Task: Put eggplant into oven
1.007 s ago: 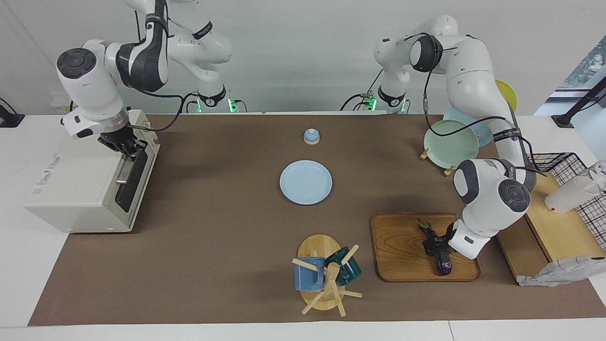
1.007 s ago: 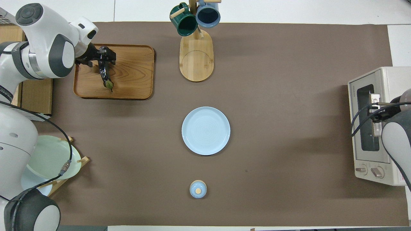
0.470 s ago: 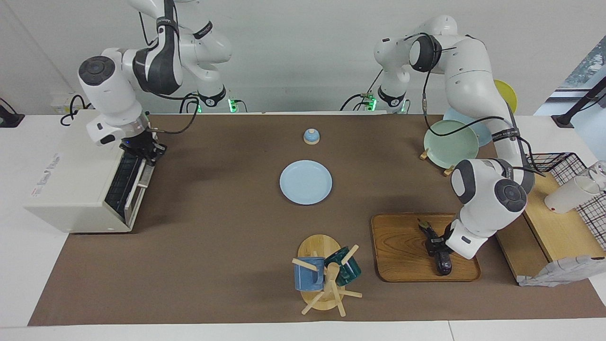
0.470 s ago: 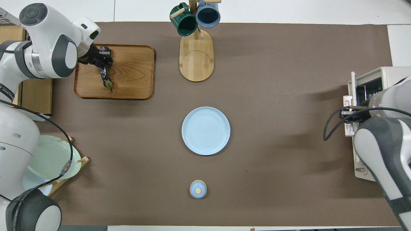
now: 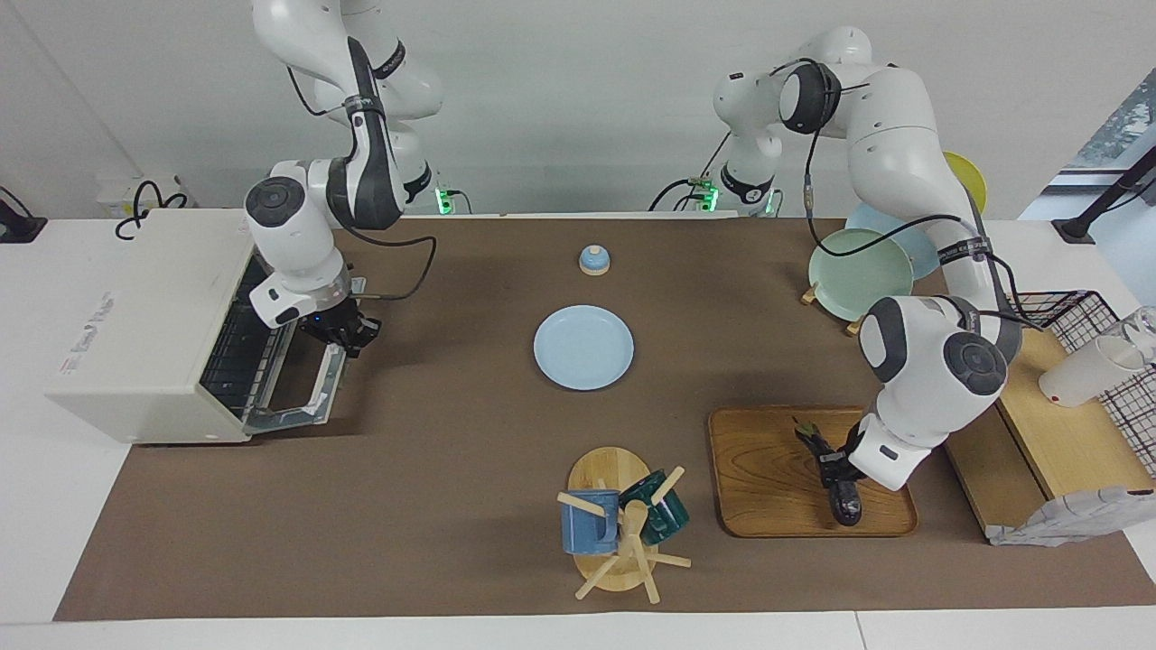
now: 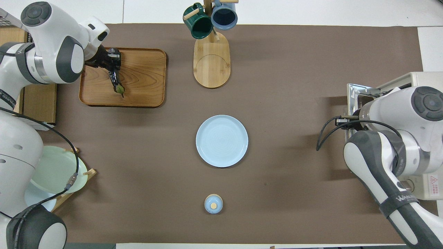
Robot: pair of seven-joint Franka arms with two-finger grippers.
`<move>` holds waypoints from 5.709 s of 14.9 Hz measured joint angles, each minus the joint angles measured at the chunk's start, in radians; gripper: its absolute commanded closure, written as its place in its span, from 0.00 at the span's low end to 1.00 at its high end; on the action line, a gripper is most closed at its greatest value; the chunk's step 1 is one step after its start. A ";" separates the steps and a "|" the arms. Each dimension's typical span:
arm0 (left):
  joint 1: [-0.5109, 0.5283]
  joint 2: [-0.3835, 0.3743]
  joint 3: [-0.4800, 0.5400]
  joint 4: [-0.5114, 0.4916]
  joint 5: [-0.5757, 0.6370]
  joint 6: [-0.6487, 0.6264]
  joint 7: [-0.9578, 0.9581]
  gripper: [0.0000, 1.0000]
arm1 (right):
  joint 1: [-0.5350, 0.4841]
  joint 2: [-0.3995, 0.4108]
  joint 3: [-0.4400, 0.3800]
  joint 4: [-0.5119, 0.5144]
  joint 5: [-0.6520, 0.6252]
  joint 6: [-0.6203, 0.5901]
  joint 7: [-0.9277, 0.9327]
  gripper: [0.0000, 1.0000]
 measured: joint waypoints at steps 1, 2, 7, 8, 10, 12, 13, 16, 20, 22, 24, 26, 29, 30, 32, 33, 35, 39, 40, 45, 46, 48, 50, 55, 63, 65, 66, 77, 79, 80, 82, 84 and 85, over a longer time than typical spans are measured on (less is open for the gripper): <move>-0.006 -0.024 -0.001 -0.001 -0.015 -0.024 -0.009 1.00 | 0.000 0.017 0.001 -0.003 0.013 0.018 0.000 1.00; -0.015 -0.055 -0.003 -0.010 -0.023 -0.047 -0.029 1.00 | -0.001 0.033 0.000 -0.004 0.026 0.030 0.000 1.00; -0.085 -0.333 -0.009 -0.213 -0.117 -0.166 -0.140 1.00 | 0.000 0.086 0.000 0.005 0.049 0.065 0.000 1.00; -0.109 -0.393 -0.011 -0.249 -0.130 -0.210 -0.168 1.00 | 0.004 0.086 0.003 0.013 0.053 0.065 0.006 1.00; -0.172 -0.481 -0.013 -0.307 -0.139 -0.265 -0.240 1.00 | 0.043 0.086 0.005 0.029 0.059 0.065 0.073 1.00; -0.246 -0.524 -0.014 -0.364 -0.163 -0.250 -0.287 1.00 | 0.108 0.086 0.008 0.038 0.059 0.053 0.180 1.00; -0.282 -0.532 -0.014 -0.397 -0.173 -0.220 -0.300 1.00 | 0.134 0.086 0.009 0.045 0.059 0.036 0.230 1.00; -0.364 -0.542 -0.014 -0.533 -0.182 -0.069 -0.308 1.00 | 0.150 0.086 0.009 0.055 0.059 0.013 0.283 0.88; -0.447 -0.542 -0.014 -0.663 -0.186 0.098 -0.322 1.00 | 0.146 0.086 0.006 0.058 0.059 0.012 0.284 0.74; -0.484 -0.539 -0.013 -0.684 -0.187 0.144 -0.349 1.00 | 0.155 0.086 0.007 0.063 0.059 0.010 0.284 0.58; -0.513 -0.527 -0.013 -0.702 -0.187 0.190 -0.373 1.00 | 0.168 0.086 0.008 0.076 0.059 -0.008 0.284 0.54; -0.535 -0.502 -0.012 -0.714 -0.187 0.241 -0.391 1.00 | 0.171 0.086 0.009 0.092 0.059 -0.025 0.284 0.54; -0.547 -0.463 -0.011 -0.715 -0.187 0.288 -0.403 1.00 | 0.171 0.086 0.009 0.098 0.059 -0.035 0.284 0.55; -0.547 -0.454 -0.011 -0.715 -0.187 0.299 -0.403 1.00 | 0.171 0.086 0.009 0.100 0.059 -0.039 0.284 0.55; -0.548 -0.446 -0.011 -0.715 -0.187 0.307 -0.404 0.21 | 0.172 0.086 0.009 0.111 0.059 -0.057 0.284 0.55; -0.548 -0.446 -0.010 -0.715 -0.187 0.308 -0.405 0.00 | 0.174 0.086 0.010 0.117 0.059 -0.062 0.284 0.55; -0.548 -0.446 -0.007 -0.714 -0.187 0.308 -0.416 0.00 | 0.181 0.086 0.011 0.122 0.059 -0.067 0.284 0.55; -0.519 -0.470 0.013 -0.700 -0.187 0.261 -0.409 0.00 | 0.185 0.087 0.012 0.129 0.059 -0.080 0.284 0.53; -0.493 -0.485 0.015 -0.687 -0.187 0.217 -0.388 0.00 | 0.190 0.087 0.016 0.147 0.059 -0.106 0.284 0.48; -0.265 -0.559 0.024 -0.539 -0.187 -0.067 -0.202 0.00 | 0.354 0.114 0.028 0.356 0.059 -0.263 0.399 0.47; -0.214 -0.565 0.026 -0.504 -0.187 -0.112 -0.163 0.00 | 0.398 0.127 0.029 0.390 0.059 -0.271 0.435 0.47; -0.130 -0.573 0.029 -0.460 -0.178 -0.165 -0.108 0.00 | 0.478 0.169 0.031 0.457 0.059 -0.273 0.533 0.47; -0.075 -0.579 0.030 -0.448 -0.129 -0.182 -0.075 0.00 | 0.569 0.256 0.031 0.572 0.058 -0.294 0.634 0.47; -0.011 -0.590 0.030 -0.448 -0.100 -0.199 0.025 0.00 | 0.729 0.442 0.031 0.743 0.028 -0.227 0.783 0.44; -0.007 -0.651 0.028 -0.355 -0.058 -0.396 0.032 0.00 | 0.749 0.439 0.028 0.577 -0.077 -0.056 0.785 0.44; -0.006 -0.663 0.030 -0.337 -0.055 -0.421 0.032 0.00 | 0.750 0.425 0.029 0.521 -0.084 -0.001 0.784 0.48; -0.006 -0.670 0.031 -0.338 -0.053 -0.426 0.032 0.00 | 0.753 0.419 0.029 0.502 -0.085 0.012 0.784 0.52; 0.067 -0.752 -0.015 -0.506 -0.050 -0.349 0.034 0.00 | 0.762 0.394 0.029 0.412 -0.085 0.083 0.782 1.00; 0.069 -0.760 -0.015 -0.504 -0.049 -0.349 0.034 0.00 | 0.762 0.387 0.028 0.411 -0.093 0.081 0.780 1.00; 0.070 -0.763 -0.015 -0.504 -0.045 -0.349 0.034 0.00 | 0.762 0.380 0.028 0.412 -0.098 0.068 0.780 1.00; 0.070 -0.767 -0.015 -0.504 -0.032 -0.351 0.034 0.00 | 0.764 0.370 0.029 0.429 -0.134 -0.001 0.779 1.00; 0.070 -0.769 -0.015 -0.504 -0.028 -0.353 0.034 0.00 | 0.764 0.366 0.029 0.490 -0.215 -0.154 0.768 1.00; 0.070 -0.769 -0.015 -0.504 -0.027 -0.354 0.034 0.00 | 0.763 0.364 0.028 0.523 -0.235 -0.224 0.737 1.00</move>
